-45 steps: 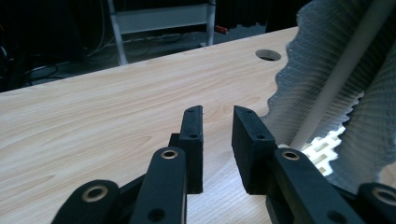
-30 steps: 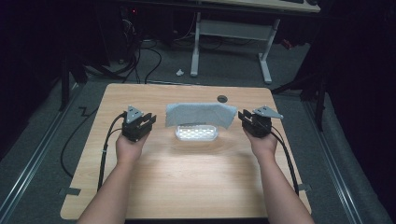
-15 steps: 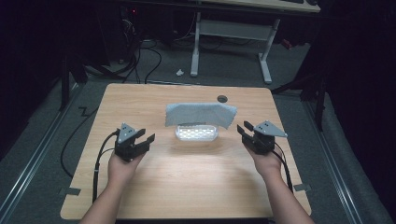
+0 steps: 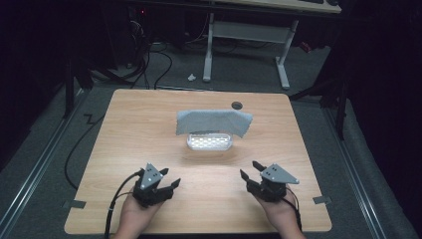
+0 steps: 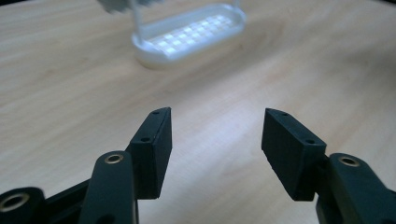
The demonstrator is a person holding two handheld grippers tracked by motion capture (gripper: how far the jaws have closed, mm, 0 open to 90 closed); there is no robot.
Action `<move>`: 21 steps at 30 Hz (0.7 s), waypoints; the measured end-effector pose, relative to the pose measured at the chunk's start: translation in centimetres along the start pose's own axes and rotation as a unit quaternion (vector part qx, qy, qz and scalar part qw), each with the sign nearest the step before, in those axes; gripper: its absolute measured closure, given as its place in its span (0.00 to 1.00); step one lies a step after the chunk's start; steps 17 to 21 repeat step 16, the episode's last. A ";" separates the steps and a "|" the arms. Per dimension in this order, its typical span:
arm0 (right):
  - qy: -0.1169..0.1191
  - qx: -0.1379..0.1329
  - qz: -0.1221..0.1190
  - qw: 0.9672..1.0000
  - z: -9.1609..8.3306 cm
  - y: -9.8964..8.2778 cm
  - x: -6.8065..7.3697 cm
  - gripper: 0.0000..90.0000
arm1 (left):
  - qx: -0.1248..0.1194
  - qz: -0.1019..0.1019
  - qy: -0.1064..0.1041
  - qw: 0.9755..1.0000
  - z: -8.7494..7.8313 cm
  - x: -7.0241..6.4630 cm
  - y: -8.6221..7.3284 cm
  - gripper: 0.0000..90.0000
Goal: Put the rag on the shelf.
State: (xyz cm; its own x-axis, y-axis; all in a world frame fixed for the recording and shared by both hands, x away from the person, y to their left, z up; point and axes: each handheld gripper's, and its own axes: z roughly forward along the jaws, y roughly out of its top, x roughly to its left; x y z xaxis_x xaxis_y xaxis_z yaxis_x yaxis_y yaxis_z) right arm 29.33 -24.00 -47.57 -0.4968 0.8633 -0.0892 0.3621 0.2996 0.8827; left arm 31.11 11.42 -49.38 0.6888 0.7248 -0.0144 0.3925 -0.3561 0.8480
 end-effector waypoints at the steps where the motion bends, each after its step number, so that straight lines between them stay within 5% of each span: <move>1: 0.000 0.000 0.000 1.000 0.0 0.0 0.0 0.50 | 0.005 0.011 0.001 1.000 0.3 -0.7 -0.4 0.48; 3: 0.001 0.020 -0.003 1.000 0.4 -1.1 1.2 0.49 | 0.014 0.021 0.007 1.000 0.7 -1.7 -1.2 0.49; 6: -0.007 0.041 -0.001 0.999 0.9 -3.1 2.6 0.51 | 0.055 0.027 -0.013 0.998 1.8 -2.7 -1.9 0.49; 7: 0.006 0.061 -0.018 0.998 1.1 -3.4 3.2 0.48 | 0.062 0.031 -0.015 0.997 2.0 -2.9 -2.1 0.47; 9: 0.003 0.067 -0.030 0.997 1.2 -3.7 3.3 0.49 | 0.060 0.019 -0.036 0.997 2.2 -3.0 -2.5 0.49; 21: 0.001 0.064 -0.011 0.998 1.3 -3.8 2.5 0.49 | 0.050 0.003 -0.031 0.998 1.9 -2.2 -2.5 0.49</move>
